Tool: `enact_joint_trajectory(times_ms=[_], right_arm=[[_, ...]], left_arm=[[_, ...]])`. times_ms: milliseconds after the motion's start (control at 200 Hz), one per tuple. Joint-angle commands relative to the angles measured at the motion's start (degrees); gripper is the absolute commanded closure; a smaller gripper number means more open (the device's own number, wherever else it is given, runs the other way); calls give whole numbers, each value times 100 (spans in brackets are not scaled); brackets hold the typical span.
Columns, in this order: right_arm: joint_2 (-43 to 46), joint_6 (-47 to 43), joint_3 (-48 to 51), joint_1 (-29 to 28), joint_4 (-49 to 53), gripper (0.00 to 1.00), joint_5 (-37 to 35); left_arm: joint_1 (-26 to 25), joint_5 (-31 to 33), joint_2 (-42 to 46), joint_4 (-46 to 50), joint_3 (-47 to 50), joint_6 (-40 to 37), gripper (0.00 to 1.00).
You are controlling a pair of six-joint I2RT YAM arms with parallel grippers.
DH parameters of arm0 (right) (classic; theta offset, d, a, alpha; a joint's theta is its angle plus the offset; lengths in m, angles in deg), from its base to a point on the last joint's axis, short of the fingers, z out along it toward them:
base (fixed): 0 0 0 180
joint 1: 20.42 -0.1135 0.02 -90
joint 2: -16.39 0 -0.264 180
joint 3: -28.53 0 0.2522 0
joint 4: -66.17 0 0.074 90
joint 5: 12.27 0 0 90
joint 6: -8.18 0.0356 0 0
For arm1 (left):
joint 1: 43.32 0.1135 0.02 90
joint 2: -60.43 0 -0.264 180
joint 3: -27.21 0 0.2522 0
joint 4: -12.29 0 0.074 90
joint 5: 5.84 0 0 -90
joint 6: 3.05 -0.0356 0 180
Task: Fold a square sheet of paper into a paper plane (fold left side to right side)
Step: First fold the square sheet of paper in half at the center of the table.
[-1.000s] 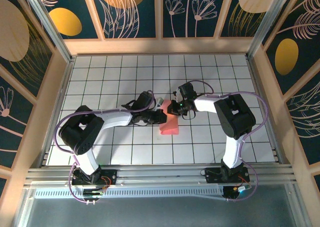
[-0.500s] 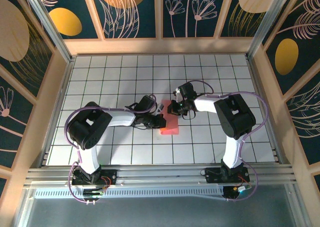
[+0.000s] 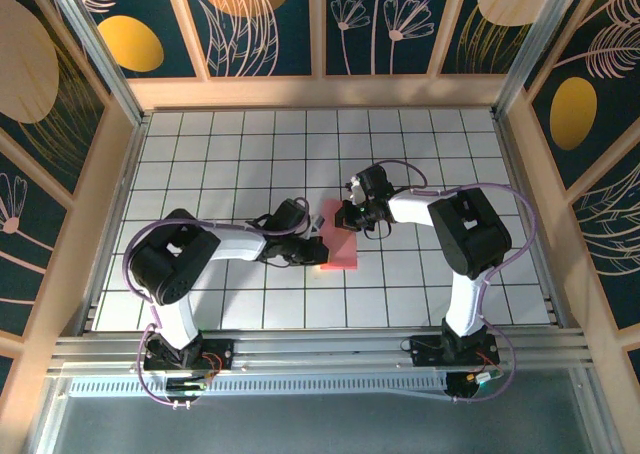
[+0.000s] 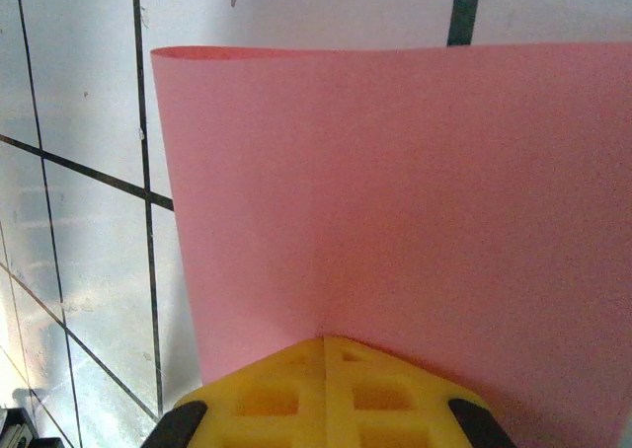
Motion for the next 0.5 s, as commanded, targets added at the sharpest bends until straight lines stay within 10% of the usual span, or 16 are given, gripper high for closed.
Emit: enact_joint_trajectory(times_ms=[0,495], right_arm=[[-248,-162,185,94,631,100,-836],[-213,-277,188,67,604,100,-753]], left_arm=[[-151,-112,106,612,337,4,97],[-74,-304,904,423,485,192,97]])
